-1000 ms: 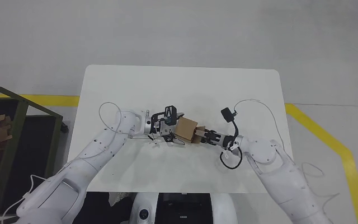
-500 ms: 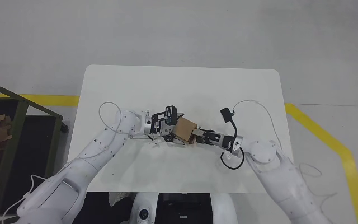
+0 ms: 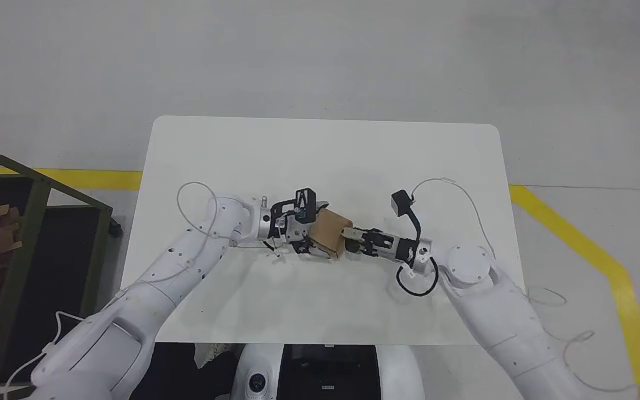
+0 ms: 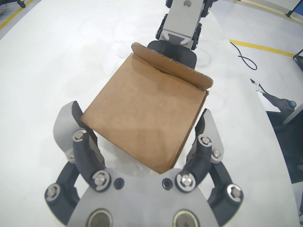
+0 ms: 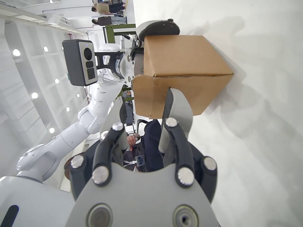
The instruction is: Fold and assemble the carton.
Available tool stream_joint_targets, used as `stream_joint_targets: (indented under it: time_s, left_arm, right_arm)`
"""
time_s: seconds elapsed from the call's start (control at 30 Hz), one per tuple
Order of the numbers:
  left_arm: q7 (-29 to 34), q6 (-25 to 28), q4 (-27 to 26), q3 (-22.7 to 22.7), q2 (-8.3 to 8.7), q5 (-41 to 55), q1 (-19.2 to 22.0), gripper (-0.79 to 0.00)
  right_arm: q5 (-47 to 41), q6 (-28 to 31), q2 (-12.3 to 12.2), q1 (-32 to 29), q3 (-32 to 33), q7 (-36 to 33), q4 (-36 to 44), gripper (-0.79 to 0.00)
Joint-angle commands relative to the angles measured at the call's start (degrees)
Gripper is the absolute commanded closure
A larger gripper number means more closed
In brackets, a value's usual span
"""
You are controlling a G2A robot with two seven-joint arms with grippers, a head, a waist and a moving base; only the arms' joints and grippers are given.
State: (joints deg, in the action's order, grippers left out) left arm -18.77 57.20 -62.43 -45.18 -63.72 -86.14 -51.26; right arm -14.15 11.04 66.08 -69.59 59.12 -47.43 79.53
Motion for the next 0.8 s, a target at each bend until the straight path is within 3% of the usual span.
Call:
stream_joint_targets:
  time_s: [0.0, 0.1, 0.3, 0.63, 0.77]
  left_arm:
    - [-0.1, -0.1, 0.0, -0.1, 0.01, 0.0, 0.0, -0.785]
    - [-0.1, 0.0, 0.0, -0.2, 0.03, -0.1, -0.1, -0.785]
    - [0.0, 0.1, 0.0, -0.2, 0.04, -0.2, -0.1, -0.785]
    - [0.0, 0.1, -0.1, -0.3, 0.00, -0.2, -0.2, -0.785]
    - [0.0, 0.1, 0.1, -0.3, -0.03, -0.1, -0.2, -0.785]
  right_arm:
    - [0.3, -0.2, 0.1, 0.3, -0.2, 0.4, -0.6, -0.277]
    - [0.6, -0.3, 0.2, 0.5, -0.5, 0.7, -1.2, -0.225]
    - [0.6, -0.1, 0.3, 0.8, -0.6, 0.7, -1.7, -0.206]
    - [-0.9, 0.8, 0.5, 1.0, -0.6, -0.6, -2.3, -0.262]
    - [-4.0, 2.1, 0.7, 1.4, -0.8, -2.9, -3.6, -0.237]
